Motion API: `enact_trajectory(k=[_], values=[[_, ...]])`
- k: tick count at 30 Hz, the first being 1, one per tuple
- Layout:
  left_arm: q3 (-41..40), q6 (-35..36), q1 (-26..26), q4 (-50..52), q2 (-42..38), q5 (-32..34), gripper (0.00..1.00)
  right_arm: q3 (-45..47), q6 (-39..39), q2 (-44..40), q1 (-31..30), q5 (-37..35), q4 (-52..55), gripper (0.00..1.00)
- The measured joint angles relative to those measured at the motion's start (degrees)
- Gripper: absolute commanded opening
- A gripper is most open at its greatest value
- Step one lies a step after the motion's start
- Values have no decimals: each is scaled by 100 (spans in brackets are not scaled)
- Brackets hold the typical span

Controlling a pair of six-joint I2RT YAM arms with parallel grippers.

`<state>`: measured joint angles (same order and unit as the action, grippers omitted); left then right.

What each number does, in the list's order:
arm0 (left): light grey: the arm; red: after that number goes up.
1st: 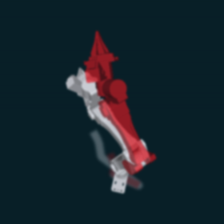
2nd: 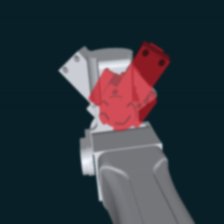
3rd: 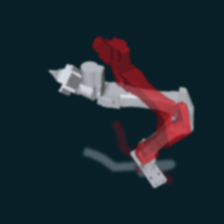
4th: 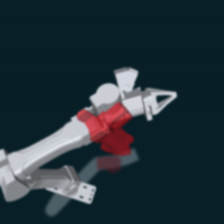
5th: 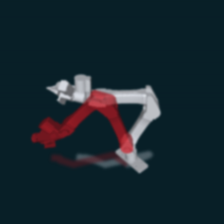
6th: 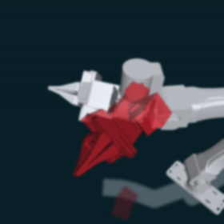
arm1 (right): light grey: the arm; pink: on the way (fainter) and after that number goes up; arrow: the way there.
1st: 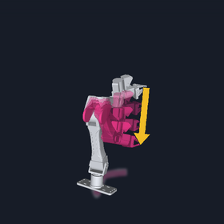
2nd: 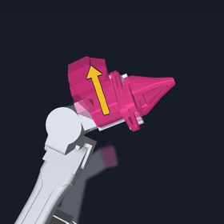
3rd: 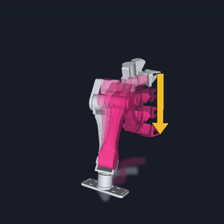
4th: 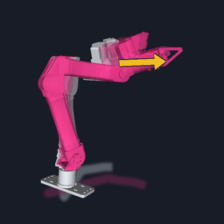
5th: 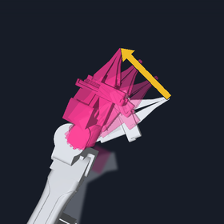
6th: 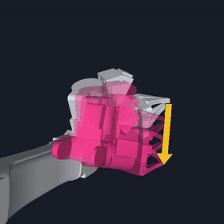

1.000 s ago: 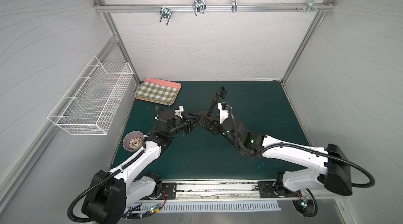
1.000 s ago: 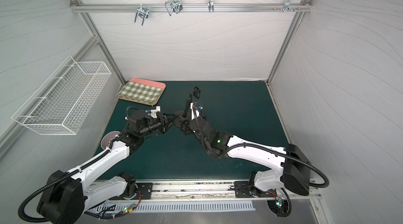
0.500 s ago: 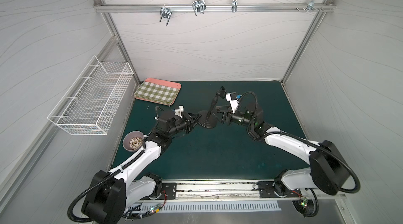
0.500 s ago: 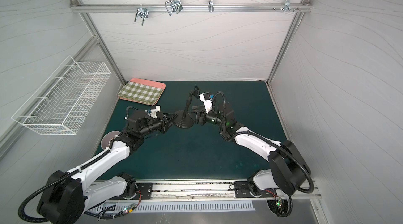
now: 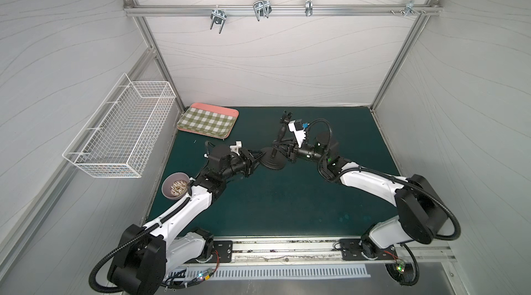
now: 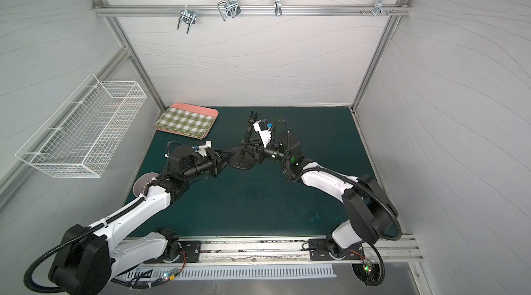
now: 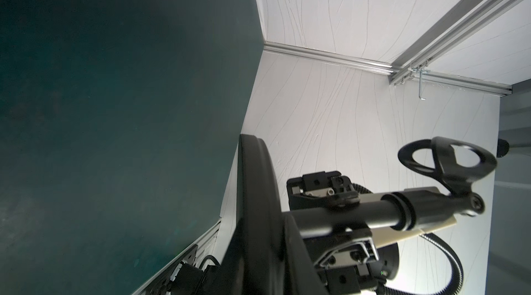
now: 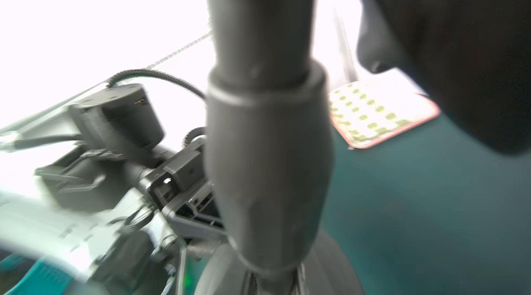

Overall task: Assemble a microphone stand
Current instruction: Screw the microphone stand pole into the microphone stand base.

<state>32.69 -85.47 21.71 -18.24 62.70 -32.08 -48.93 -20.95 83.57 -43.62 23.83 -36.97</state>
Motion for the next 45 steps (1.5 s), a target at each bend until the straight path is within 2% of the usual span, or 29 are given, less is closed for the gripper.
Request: enact_trajectory(k=[2,3,6,8,10,13,14,16,19,23,28,34,40,45], values=[[0,55,-4,17,-33,-17,0,15,109,-271,-385,-1023,424,8],[0,92,-9,37,-66,-28,0,9,136,-396,-621,-1624,623,11],[0,151,-22,90,-127,-50,0,-251,-4,-531,-1298,-3357,1346,10],[0,181,-26,79,-131,-59,0,-505,-186,-511,-1633,-4264,1814,10],[0,197,-28,74,-140,-72,0,-741,-345,-433,-1895,-4977,2175,19],[0,243,-22,35,-149,-59,0,-1071,-542,-256,-2146,-5624,2575,51],[0,251,-20,31,-149,-52,0,-1130,-599,-219,-2194,-5670,2629,57],[0,275,-17,35,-149,-33,0,-1198,-623,-199,-2302,-5757,2756,65],[0,289,-17,39,-149,2,0,-1088,-608,-293,-2321,-5764,2806,70],[0,321,-17,76,-149,39,0,-446,-463,-789,-2028,-5248,2706,71],[-4,326,-20,101,-149,39,0,262,-407,-1410,-898,-3716,2396,72],[-17,328,-20,94,-149,42,0,481,-389,-1447,173,-1598,1926,72],[-101,321,-20,42,-151,42,0,448,-271,-931,599,247,1051,68],[-101,321,-20,39,-192,39,0,260,-166,-527,625,1019,586,66]])
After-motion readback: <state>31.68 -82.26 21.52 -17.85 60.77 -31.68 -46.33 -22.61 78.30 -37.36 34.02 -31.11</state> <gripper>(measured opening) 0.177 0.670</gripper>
